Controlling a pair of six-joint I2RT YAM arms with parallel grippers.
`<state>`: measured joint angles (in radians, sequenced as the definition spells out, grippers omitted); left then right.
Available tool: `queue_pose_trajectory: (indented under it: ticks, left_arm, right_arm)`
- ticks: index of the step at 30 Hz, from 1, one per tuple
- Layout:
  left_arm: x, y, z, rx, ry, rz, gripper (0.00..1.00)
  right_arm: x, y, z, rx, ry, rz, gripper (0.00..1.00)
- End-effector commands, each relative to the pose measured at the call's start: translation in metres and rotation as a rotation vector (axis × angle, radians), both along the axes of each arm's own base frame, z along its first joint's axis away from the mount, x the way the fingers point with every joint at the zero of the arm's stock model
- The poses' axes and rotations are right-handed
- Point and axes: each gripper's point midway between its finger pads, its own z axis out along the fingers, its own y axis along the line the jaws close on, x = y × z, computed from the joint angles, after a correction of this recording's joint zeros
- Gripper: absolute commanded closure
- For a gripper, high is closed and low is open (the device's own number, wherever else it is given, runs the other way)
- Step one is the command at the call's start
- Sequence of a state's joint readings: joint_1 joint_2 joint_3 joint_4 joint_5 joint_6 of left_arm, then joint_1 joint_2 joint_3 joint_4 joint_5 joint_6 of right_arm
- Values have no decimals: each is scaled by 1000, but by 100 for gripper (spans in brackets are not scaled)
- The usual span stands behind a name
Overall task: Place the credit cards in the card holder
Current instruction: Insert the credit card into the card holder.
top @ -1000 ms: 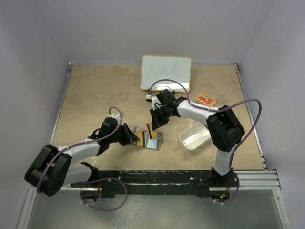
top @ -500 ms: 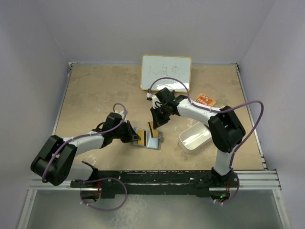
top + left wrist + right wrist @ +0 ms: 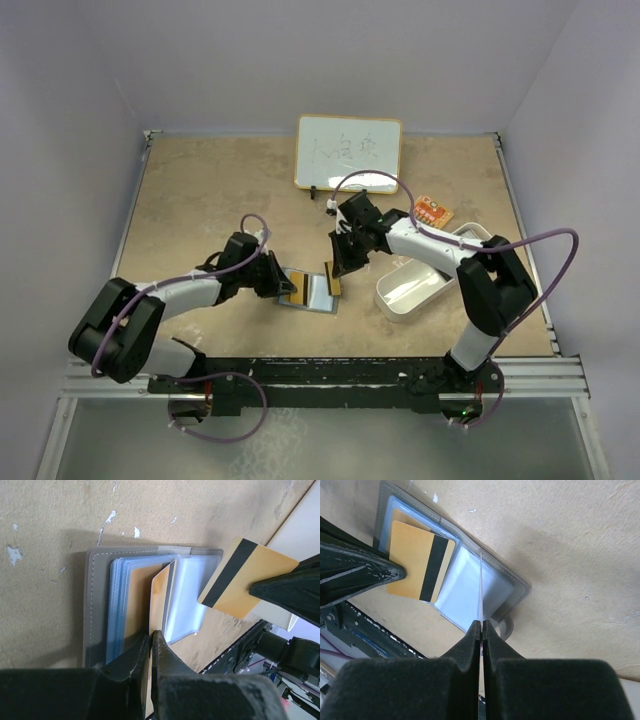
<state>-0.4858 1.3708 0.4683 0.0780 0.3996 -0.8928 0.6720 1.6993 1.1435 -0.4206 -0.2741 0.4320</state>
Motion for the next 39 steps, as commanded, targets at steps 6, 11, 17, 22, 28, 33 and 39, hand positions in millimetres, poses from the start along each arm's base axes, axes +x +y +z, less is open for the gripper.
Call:
queue_pose_trajectory:
  ticks: [6,11,17,22,28,33,39]
  left_arm:
    - [1,-9,3,5,5,-69,100]
    - [-3,-11,1,24,20,-94,100]
    - [-9,-14,-7,51,52,-128,100]
    - [-8,-12,-10,82,56,-129,100]
    - [-2,-14,-14,91,61,-119,100]
    - [1,-16,-15,93,66,-118,100]
    - [5,-14,-17,104,69,-89,100]
  right_arm:
    - [2,0,-17,-16,12,-21,100]
    - [2,-1,-23,-19,14,-14,100]
    - [2,-4,-25,-31,5,-12,100]
    - [2,-6,-25,-36,-3,-10,100]
    - [2,-8,-28,-43,-4,-12,100]
    - [1,-9,-31,-45,-2,-11,100]
    - [1,-11,-30,-52,-6,-12,100]
